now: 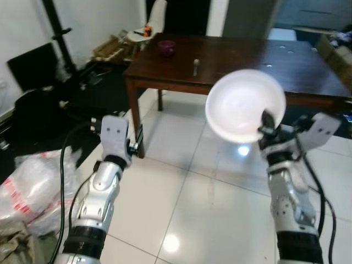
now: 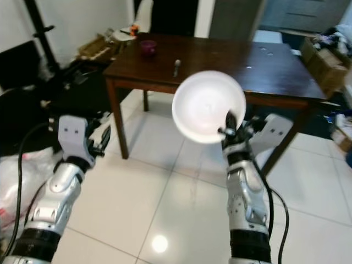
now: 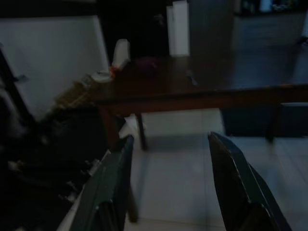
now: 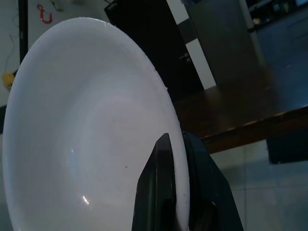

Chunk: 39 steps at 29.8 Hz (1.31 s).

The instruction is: Setting the table

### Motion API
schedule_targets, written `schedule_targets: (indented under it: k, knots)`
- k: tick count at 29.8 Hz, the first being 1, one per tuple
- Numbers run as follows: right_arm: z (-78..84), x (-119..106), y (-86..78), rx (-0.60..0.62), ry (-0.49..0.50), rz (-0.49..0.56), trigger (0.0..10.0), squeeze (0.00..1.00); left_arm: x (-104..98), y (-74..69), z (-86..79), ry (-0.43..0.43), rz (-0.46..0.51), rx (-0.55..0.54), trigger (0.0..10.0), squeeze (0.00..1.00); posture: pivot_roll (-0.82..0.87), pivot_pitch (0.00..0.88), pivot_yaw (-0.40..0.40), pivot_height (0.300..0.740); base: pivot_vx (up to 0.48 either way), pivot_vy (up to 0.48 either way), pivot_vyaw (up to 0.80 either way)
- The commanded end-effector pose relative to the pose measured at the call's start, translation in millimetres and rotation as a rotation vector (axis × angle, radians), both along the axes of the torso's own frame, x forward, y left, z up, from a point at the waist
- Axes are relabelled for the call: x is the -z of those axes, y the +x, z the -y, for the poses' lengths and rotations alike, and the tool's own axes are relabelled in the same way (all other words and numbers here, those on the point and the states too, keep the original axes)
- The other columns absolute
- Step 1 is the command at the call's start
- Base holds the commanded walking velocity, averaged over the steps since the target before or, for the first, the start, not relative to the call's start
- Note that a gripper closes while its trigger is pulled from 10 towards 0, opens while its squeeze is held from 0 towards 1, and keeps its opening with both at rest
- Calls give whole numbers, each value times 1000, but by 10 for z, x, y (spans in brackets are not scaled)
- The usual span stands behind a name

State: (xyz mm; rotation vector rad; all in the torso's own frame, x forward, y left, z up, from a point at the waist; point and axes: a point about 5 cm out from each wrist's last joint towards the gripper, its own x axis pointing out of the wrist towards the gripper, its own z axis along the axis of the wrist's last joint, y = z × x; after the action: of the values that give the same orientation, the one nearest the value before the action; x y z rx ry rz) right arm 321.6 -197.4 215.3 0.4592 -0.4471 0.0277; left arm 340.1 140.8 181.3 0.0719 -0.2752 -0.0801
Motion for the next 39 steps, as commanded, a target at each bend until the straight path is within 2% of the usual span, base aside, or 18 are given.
schedule_targets:
  k: [1,9,16,23,34,39]
  knots:
    - [-19,69,-12,-14,26,-39,10000,0,-37,8,31,21,13,-9,10000,114,-107,0,101,740,480,0,0]
    - [-11,77,-55,-20,-4,-79,10000,0,-53,-8,59,8,-6,8,10000,94,-109,0,109,740,480,0,0]
    - [-122,88,-70,-79,-39,-106,10000,0,-29,-42,51,17,-22,0,10000,78,-99,0,108,740,480,0,0]
    - [-73,163,-72,-63,-39,-140,10000,0,-11,-63,64,36,-27,14,10000,71,-97,0,109,740,480,0,0]
    - [-37,182,-95,-48,-38,-159,10000,0,9,-73,110,45,-39,35,10000,75,-105,0,116,740,480,0,-747]
    - [-24,179,-87,-38,-52,-163,10000,0,13,-80,120,45,-44,39,10000,75,-104,0,116,740,480,0,0]
